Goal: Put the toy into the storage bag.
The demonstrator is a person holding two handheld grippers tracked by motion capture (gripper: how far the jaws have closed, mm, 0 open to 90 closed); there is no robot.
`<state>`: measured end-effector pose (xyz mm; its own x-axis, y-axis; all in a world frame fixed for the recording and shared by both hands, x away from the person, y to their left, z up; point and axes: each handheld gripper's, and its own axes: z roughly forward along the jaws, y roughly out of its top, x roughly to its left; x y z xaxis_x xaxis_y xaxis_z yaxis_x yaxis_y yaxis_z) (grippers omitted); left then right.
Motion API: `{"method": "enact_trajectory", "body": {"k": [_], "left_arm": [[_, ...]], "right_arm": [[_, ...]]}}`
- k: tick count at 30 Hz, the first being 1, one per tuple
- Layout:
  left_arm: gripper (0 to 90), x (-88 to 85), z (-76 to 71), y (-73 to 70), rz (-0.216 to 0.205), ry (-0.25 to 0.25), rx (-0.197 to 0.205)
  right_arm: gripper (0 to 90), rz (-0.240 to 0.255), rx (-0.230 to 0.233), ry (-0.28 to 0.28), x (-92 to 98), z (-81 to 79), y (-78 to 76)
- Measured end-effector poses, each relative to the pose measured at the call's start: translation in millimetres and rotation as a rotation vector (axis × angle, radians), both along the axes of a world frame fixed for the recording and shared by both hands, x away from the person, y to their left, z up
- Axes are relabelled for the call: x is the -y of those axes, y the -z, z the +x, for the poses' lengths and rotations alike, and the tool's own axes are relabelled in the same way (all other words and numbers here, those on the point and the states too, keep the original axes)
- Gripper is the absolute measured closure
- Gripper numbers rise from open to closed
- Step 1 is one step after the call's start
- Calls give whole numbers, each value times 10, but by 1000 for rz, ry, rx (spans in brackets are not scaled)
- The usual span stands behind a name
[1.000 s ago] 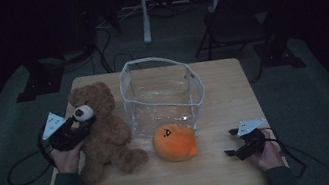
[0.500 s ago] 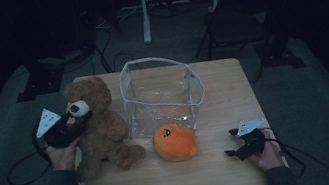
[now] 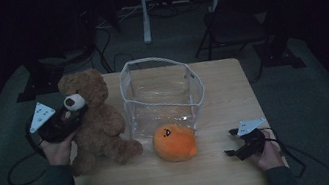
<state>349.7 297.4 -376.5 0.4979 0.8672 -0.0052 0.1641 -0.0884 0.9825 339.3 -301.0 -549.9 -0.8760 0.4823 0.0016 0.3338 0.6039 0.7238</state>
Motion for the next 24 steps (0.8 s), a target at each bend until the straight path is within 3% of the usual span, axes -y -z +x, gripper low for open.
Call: {"method": "enact_trajectory", "body": {"k": [24], "left_arm": [[482,72,78,-322,75,58,20]], "right_arm": [[114,-1,0,1,0,-1,-1]]}}
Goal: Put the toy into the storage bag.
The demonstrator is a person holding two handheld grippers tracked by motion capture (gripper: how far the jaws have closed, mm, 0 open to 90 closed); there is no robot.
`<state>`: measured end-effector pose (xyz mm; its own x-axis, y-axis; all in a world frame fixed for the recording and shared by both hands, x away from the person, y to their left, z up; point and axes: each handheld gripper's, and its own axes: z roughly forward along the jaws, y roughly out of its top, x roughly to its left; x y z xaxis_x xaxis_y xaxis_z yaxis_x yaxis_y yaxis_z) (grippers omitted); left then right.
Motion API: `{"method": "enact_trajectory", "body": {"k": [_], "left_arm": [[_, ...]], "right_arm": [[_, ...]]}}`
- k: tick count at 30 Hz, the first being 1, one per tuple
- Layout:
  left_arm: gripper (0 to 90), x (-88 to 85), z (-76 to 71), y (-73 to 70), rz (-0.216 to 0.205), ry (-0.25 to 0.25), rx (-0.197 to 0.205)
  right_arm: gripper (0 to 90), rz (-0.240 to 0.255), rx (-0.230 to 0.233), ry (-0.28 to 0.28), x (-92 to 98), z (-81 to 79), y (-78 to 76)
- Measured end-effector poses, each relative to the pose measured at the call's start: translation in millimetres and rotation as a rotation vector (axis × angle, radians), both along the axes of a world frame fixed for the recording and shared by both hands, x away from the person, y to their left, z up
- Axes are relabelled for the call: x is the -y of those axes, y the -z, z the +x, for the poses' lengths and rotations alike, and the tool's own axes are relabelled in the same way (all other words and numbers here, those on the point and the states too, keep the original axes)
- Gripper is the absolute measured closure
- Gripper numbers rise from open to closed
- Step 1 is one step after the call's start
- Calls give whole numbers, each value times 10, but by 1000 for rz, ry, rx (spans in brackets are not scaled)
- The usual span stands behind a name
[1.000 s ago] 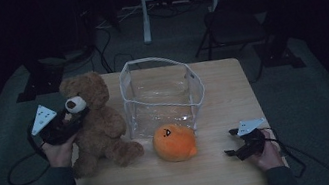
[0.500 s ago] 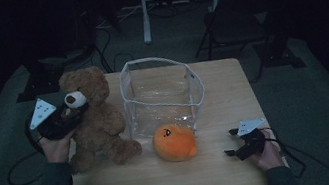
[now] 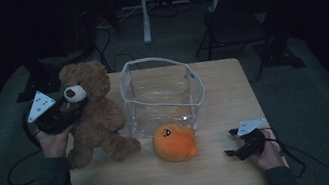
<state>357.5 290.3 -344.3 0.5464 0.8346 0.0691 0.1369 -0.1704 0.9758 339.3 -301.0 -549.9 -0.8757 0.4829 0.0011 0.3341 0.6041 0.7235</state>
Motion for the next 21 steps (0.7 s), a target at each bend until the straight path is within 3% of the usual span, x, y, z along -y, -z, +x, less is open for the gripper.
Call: {"method": "enact_trajectory", "body": {"k": [13,21], "left_arm": [[484,16,16,-196,20,1,26],[487,18,28,-293,3,1,49]], "right_arm": [[114,0,-2,1,0,-1,-1],[114,0,-1,1,0,-1,-1]]}}
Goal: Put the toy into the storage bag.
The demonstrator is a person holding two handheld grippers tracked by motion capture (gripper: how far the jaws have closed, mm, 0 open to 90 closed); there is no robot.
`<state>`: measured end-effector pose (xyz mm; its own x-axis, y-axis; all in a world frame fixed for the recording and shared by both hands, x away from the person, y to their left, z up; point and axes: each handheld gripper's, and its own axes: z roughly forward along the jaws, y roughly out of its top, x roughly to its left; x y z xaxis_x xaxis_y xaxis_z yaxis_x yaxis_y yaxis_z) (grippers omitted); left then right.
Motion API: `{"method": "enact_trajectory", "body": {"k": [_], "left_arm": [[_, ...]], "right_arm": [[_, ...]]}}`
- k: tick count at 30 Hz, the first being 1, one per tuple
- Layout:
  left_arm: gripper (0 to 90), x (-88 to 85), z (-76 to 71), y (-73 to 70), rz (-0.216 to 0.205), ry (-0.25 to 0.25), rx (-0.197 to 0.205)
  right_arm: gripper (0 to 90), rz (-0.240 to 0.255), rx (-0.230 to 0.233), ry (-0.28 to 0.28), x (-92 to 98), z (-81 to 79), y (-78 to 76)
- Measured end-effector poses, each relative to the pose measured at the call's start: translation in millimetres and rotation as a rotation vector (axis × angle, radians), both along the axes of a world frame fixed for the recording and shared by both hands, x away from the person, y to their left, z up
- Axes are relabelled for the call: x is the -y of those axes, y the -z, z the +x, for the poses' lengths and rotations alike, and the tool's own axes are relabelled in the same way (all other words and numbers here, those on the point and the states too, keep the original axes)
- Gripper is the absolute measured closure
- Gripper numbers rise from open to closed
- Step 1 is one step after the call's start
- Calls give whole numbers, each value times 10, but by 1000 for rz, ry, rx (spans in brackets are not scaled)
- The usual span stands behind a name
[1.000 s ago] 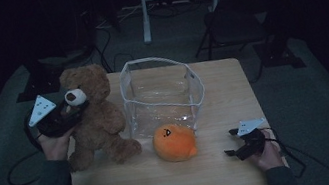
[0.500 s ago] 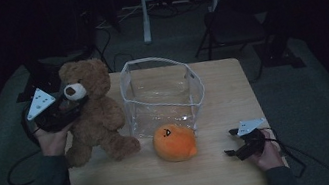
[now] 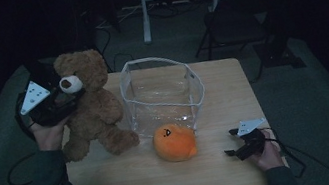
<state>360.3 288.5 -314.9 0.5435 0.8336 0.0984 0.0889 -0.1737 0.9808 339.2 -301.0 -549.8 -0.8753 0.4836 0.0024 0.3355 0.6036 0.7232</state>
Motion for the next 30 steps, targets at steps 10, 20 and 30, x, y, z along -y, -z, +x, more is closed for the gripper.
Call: {"method": "enact_trajectory", "body": {"k": [10,20,30], "left_arm": [[491,46,16,-55,0,9,12],[491,107,48,-167,-7,22,30],[491,201,104,-261,-11,45,40]], "right_arm": [[114,0,0,0,0,0,0],[114,0,0,0,0,0,0],[114,0,0,0,0,0,0]]}}
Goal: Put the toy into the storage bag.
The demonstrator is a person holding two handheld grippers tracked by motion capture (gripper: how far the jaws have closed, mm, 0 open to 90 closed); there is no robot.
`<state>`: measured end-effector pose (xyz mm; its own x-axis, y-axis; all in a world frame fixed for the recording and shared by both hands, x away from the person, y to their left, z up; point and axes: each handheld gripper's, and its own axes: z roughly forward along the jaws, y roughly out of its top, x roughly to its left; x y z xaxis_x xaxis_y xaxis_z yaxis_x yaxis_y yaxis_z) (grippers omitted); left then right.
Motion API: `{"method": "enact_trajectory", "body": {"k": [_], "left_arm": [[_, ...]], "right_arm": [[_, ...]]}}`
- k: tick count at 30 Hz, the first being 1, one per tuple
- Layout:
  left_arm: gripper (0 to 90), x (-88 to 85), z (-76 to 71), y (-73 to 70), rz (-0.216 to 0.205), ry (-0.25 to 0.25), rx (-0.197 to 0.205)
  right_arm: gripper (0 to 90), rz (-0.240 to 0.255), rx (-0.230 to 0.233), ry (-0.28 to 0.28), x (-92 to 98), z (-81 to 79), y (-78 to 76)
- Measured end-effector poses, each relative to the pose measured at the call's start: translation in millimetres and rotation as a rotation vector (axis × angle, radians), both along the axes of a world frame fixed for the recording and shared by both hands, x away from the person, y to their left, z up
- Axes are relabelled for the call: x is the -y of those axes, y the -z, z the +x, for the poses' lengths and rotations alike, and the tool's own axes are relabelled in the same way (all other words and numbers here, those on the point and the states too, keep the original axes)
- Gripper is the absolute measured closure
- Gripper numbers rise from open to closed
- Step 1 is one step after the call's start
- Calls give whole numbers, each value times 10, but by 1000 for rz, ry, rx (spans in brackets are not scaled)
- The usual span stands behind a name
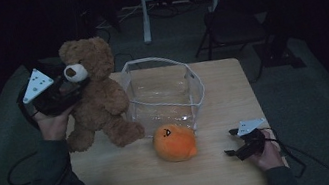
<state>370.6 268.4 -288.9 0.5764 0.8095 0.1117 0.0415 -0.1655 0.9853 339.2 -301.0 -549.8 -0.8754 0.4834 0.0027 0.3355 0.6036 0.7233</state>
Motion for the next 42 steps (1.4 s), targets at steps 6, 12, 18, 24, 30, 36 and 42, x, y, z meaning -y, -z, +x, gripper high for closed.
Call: {"method": "enact_trajectory", "body": {"k": [6,12,18,24,30,36,42], "left_arm": [[491,43,29,-71,-1,10,6],[491,78,52,-148,-1,17,16],[490,104,78,-212,-11,24,24],[490,140,112,-250,-13,32,25],[490,187,145,-293,-13,40,29],[489,258,196,-351,-21,50,33],[489,326,233,-408,-18,56,38]], "right_arm": [[114,0,0,0,0,0,0],[114,0,0,0,0,0,0],[114,0,0,0,0,0,0],[114,0,0,0,0,0,0],[114,0,0,0,0,0,0],[114,0,0,0,0,0,0],[114,0,0,0,0,0,0]]}}
